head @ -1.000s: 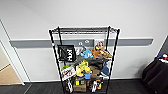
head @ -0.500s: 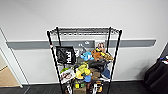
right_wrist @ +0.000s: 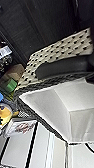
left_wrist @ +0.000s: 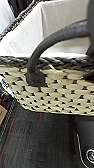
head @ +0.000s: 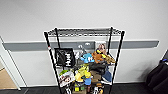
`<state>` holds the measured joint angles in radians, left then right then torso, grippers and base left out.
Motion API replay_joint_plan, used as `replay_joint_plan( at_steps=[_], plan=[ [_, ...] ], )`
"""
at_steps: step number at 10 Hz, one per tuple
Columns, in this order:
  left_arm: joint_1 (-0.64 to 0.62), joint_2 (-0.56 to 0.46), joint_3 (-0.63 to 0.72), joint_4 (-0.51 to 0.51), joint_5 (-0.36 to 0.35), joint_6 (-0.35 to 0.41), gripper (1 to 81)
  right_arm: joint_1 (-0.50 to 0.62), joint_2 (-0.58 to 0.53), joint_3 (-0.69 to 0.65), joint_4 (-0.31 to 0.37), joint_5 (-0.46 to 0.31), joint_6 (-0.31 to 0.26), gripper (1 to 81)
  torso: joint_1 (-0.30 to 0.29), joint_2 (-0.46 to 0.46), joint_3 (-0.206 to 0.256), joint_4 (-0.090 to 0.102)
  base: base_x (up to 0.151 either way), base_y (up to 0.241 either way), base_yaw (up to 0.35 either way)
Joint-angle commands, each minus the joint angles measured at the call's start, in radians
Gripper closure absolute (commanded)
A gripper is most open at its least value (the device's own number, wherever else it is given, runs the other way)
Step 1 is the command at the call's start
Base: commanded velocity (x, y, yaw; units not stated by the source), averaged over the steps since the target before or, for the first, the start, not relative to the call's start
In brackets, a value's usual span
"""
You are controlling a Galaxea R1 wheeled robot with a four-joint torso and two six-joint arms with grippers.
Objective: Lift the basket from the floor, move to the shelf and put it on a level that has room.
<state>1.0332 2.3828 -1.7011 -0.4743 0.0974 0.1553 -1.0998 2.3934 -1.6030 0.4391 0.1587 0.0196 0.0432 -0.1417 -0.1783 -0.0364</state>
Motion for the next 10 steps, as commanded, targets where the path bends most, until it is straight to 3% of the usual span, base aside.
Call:
replay_joint_plan(
  at_steps=[1, 10],
  plan=[
    [-0.104, -0.028, 0.049, 0.008, 0.047, 0.012, 81.1, 0.096, -0.034, 0.043, 0.012, -0.033, 0.013, 81.1, 0.000, 0.000, 0.000, 0.000, 0.117, 0.000, 0.000],
    [-0.106, -0.034, 0.057, 0.008, 0.047, 0.012, 81.1, 0.102, -0.035, 0.057, 0.012, -0.033, 0.013, 81.1, 0.000, 0.000, 0.000, 0.000, 0.117, 0.000, 0.000]
  ],
)
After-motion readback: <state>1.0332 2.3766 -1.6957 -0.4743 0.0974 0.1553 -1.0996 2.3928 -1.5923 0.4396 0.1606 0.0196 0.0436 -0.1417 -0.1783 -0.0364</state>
